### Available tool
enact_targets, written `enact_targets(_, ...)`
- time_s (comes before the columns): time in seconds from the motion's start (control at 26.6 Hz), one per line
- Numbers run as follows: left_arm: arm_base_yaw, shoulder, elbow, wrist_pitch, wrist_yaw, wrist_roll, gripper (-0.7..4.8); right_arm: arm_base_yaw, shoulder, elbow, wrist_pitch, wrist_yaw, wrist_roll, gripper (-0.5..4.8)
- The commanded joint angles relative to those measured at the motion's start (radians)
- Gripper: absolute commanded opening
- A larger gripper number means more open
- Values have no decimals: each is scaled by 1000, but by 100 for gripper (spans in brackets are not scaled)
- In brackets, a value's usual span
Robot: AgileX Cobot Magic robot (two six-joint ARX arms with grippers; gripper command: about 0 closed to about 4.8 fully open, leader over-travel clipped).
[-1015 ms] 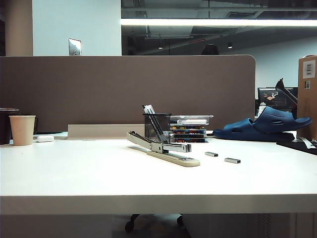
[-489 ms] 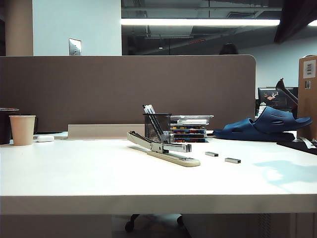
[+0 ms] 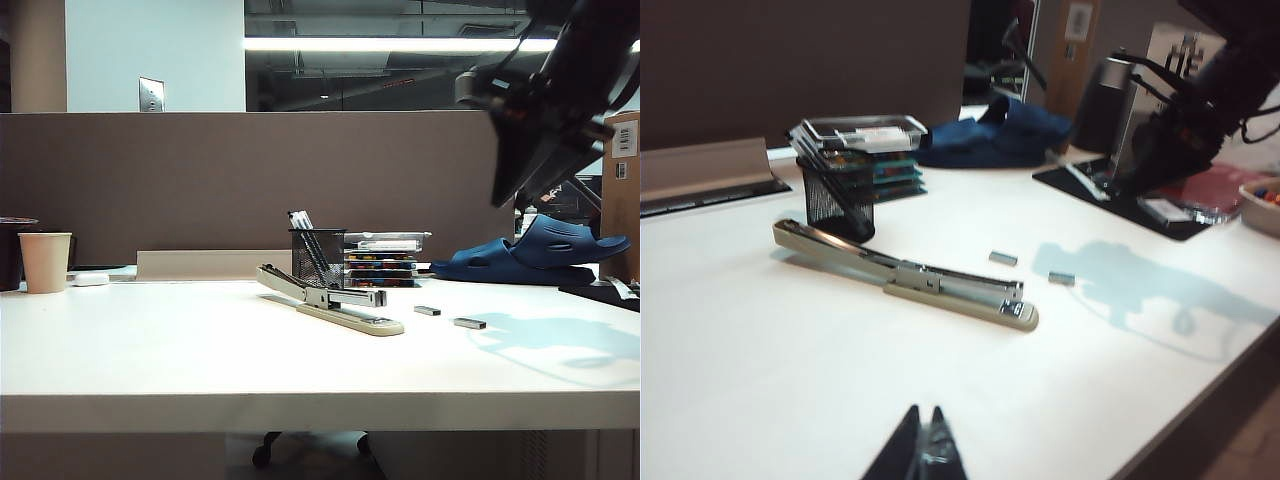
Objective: Pick up a set of staples and put them into the open stapler.
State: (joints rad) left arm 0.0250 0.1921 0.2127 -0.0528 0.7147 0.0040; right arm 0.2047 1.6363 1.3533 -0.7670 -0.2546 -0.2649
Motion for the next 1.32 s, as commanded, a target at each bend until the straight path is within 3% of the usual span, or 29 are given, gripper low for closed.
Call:
enact_targets(0.04, 1, 63, 22, 9, 3, 61, -5, 11, 32, 7, 45, 8, -6, 247)
enact_targets(0.11, 1, 104, 26, 19, 4, 95, -5, 16, 66, 7, 64, 13, -6, 254)
enact_targets(0.6, 0, 141, 27, 51, 4, 94, -5, 51, 230, 9, 171, 97, -58, 253)
enact_targets(1.32, 0, 141, 27, 47, 4, 94, -5, 78, 304, 8, 232, 103, -45, 252)
